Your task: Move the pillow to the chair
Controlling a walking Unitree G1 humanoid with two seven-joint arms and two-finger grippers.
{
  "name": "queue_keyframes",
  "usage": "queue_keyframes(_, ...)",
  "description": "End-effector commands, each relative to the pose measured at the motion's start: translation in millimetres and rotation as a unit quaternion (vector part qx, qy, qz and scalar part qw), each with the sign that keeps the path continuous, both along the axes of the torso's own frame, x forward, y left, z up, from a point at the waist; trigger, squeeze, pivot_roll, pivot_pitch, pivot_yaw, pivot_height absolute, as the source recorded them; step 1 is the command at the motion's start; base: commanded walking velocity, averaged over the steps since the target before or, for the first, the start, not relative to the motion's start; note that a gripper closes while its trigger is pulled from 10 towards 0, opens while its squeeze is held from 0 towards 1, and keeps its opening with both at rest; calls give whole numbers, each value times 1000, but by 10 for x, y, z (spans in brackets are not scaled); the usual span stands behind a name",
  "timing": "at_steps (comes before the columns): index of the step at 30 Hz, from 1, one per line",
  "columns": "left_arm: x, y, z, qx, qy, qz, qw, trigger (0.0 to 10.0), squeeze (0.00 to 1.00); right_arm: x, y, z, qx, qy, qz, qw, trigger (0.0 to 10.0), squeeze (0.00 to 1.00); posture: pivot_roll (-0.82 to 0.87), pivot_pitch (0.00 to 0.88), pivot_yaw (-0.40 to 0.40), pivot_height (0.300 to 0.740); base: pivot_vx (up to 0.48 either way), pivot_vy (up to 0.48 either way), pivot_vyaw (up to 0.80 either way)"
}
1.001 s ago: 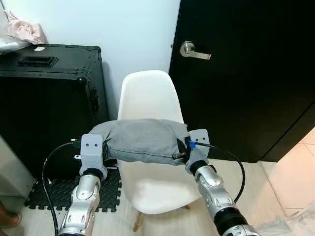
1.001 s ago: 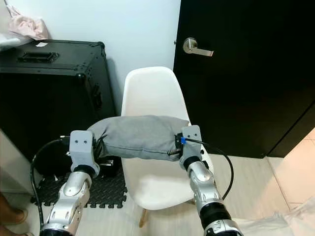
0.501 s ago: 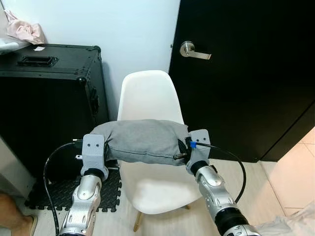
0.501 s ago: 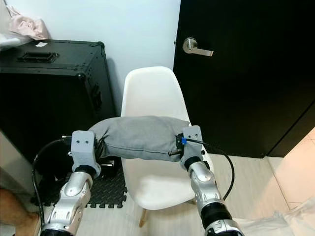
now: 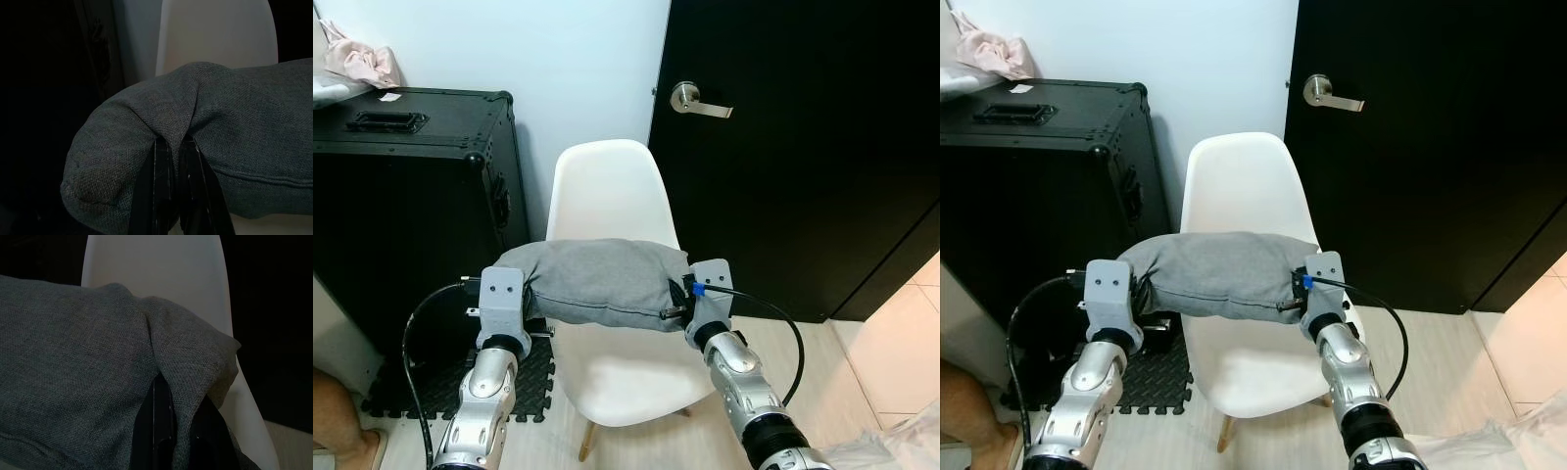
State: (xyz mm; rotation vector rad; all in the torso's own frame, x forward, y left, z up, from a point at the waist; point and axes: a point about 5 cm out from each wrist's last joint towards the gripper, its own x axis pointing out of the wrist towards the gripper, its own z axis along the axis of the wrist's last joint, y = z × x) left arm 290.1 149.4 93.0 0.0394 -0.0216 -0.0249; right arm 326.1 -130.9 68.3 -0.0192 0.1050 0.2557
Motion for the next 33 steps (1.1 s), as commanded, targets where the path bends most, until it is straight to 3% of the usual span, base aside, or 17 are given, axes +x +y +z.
queue_keyframes(1, 36, -180, 104, 3, -30, -42, 999, 10000, 0, 36, 66, 83, 1, -24, 13, 1000, 10000, 0, 64, 40, -51, 740, 0, 0, 0)
queue_keyframes(12, 33, -186, 104, 3, -31, -43, 999, 10000, 0, 26, 67, 72, 1, -24, 13, 1000, 10000, 0, 66, 43, -52, 740, 0, 0, 0)
queue_keyframes(18, 15, -330, 152, 7, -45, -81, 996, 10000, 0, 24, 78, 71, 2, -24, 14, 1000, 10000, 0, 67, 44, -52, 740, 0, 0, 0)
queue_keyframes(23, 43, -387, 130, 11, -39, -82, 996, 10000, 0, 32, 77, 72, 2, -23, 14, 1000, 10000, 0, 66, 42, -54, 740, 0, 0, 0)
queue_keyframes(33, 116, -359, 175, 13, -43, -71, 996, 10000, 0, 54, 75, 99, 2, -25, 13, 1000, 10000, 0, 68, 40, -56, 740, 0, 0, 0)
